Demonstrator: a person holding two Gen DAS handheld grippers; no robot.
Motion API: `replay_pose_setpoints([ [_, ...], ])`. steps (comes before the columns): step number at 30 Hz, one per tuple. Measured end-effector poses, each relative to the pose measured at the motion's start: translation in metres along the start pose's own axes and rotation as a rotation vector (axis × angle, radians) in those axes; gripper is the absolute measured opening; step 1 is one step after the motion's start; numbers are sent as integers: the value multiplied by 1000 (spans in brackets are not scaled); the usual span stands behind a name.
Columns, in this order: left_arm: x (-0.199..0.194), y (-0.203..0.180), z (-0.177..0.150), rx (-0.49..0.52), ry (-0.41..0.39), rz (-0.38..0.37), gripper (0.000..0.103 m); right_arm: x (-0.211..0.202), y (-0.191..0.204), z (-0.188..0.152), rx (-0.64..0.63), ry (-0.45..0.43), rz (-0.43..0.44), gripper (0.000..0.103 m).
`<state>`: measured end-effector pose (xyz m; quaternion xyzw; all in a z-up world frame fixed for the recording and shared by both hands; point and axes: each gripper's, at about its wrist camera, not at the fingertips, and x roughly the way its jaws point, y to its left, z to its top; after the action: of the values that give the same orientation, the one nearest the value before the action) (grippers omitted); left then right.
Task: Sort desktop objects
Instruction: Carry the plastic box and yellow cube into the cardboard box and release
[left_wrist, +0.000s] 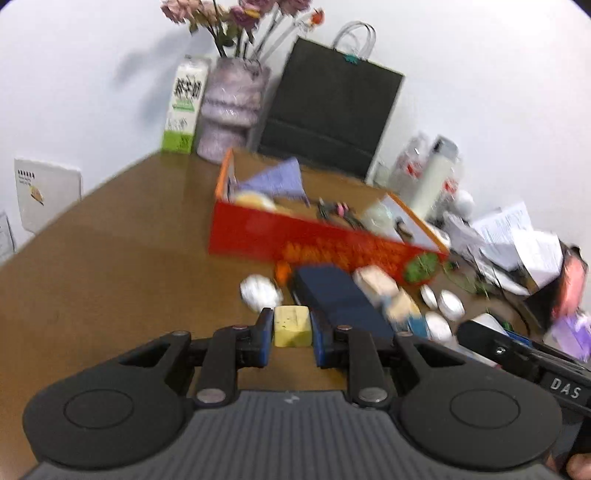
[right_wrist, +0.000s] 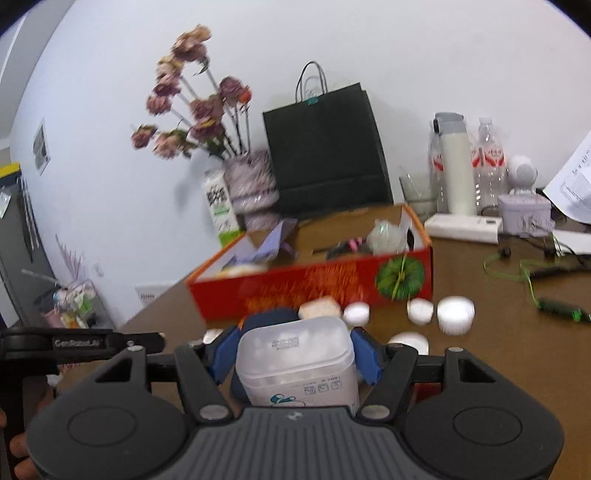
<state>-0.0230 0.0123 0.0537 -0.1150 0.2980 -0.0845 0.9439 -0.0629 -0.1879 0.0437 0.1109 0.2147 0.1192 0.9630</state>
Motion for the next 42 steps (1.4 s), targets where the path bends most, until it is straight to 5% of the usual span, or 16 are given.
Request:
replay_pose_setpoints([
  [12, -30, -9, -49, 42, 14, 73, 22, -45, 17, -28, -2, 14, -69, 65],
  [28, -14, -5, -54, 30, 18, 64, 22, -15, 9, -41, -33, 88, -135, 65],
  [32, -16, -9, -9, 54, -71, 23, 22, -20, 10, 5, -36, 55, -73, 65],
  [36, 27, -14, 74, 54, -86, -27, 22, 11, 2, 89, -97, 43, -67, 65],
  [39, 88, -27, 127, 91, -80, 32, 22, 92, -19, 158, -66, 227, -90, 66],
  [42, 164, -28, 158, 41, 56, 47, 22, 200, -42, 196, -63, 510, -198, 66],
])
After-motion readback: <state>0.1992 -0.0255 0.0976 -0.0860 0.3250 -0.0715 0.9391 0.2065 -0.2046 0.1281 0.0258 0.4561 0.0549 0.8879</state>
